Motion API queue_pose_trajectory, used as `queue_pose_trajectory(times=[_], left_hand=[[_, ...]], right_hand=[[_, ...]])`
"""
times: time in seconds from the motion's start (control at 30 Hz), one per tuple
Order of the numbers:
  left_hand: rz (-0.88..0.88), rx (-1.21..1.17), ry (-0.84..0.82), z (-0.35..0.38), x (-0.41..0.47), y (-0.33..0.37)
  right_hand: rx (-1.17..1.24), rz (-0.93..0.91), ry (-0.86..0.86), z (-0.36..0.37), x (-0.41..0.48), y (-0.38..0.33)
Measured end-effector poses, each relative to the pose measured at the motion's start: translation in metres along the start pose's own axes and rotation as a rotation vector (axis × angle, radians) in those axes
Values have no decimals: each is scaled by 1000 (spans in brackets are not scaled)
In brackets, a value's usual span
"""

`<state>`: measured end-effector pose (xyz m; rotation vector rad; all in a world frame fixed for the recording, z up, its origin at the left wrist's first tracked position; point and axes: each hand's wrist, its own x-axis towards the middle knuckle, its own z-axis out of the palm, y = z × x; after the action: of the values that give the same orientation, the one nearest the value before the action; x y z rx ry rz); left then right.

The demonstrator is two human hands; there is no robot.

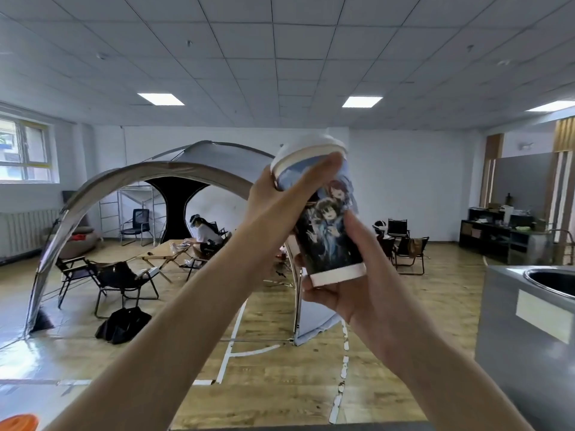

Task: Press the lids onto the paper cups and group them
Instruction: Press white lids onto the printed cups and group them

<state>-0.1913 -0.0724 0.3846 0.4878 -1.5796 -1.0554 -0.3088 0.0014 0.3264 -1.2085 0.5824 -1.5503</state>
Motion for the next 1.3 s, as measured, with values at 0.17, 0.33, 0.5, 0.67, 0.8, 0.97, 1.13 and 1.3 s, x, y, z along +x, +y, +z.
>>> queue_pose_trajectory(times=[0.17, 0.33, 0.5, 0.67, 0.8, 0.97, 1.13, 1.3], left_hand=[[-102, -172, -167, -4, -5, 3], [-39, -120, -68, -3, -6, -8], [-151, -249, -179, -7, -8, -9], [-96, -171, -67, -6, -8, -20], [-150, -261, -142, -12, -7, -18], [-37, -144, 37, -12, -5, -28], [-21, -91, -190, -37, -21, -64], [-48, -71, -194, -39, -68, -131]], right_hand=[[155, 43, -188, -6, -6, 11], [93, -49, -18, -7, -6, 20], [252, 51, -131, -9, -9, 21], [219, 13, -52, -12, -9, 27], [219, 40, 20, -19, -9, 29], [251, 59, 63, -24, -10, 34], [-377, -326, 386, -29, -4, 15], [-1015, -514, 459, -18, 10, 9]])
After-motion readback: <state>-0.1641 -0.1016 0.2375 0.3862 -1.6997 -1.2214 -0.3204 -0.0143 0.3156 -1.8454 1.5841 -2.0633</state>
